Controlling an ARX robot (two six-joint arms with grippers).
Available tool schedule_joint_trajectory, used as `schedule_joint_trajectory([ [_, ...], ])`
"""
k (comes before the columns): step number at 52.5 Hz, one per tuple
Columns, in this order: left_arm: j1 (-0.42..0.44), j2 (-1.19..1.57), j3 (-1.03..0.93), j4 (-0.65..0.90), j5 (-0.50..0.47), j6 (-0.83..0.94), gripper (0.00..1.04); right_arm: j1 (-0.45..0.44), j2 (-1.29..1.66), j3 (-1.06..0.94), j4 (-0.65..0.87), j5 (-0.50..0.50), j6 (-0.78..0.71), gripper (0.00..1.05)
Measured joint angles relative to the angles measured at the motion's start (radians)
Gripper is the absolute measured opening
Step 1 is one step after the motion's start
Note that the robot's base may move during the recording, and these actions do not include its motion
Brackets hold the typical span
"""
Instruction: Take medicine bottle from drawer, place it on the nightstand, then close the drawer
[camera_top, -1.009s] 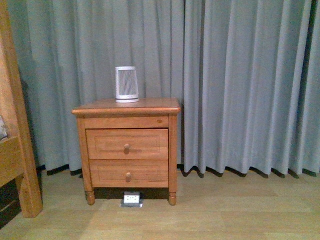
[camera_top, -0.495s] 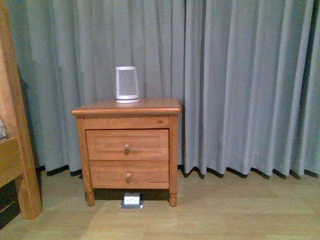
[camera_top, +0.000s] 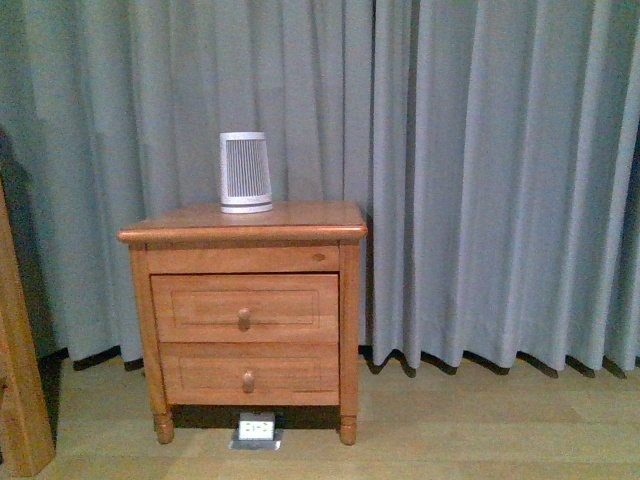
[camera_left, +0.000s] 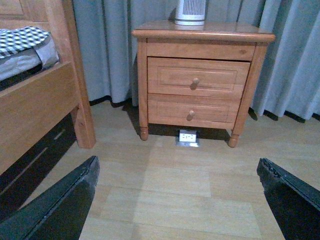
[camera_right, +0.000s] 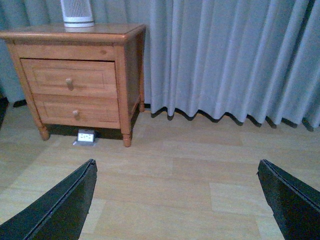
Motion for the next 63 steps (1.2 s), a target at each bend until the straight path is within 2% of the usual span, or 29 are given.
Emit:
schedule_joint_trajectory([
  [37,0.0,0.0,0.0,0.0,-0.001,0.0,0.98,0.0,0.0,0.0,0.0,0.0,0.0,0.98],
  [42,-0.024,0.104,0.063,-0.171,-0.099,-0.065,0.98,0.0,0.0,0.0,0.0,0.0,0.0,0.98],
  [44,-0.024,0.169,0.074,-0.178,-0.1,-0.077,0.98,0.0,0.0,0.0,0.0,0.0,0.0,0.98],
  [51,0.004,0.388,0.078,0.035,-0.069,-0.074,0.98,0.0,0.0,0.0,0.0,0.0,0.0,0.98],
  [58,0.013,0.739,0.124,0.408,-0.074,-0.031,0.98,0.0,0.0,0.0,0.0,0.0,0.0,0.98],
  [63,-0.012,1.122,0.247,0.723,-0.091,-0.006,0.98,0.0,0.0,0.0,0.0,0.0,0.0,0.98],
])
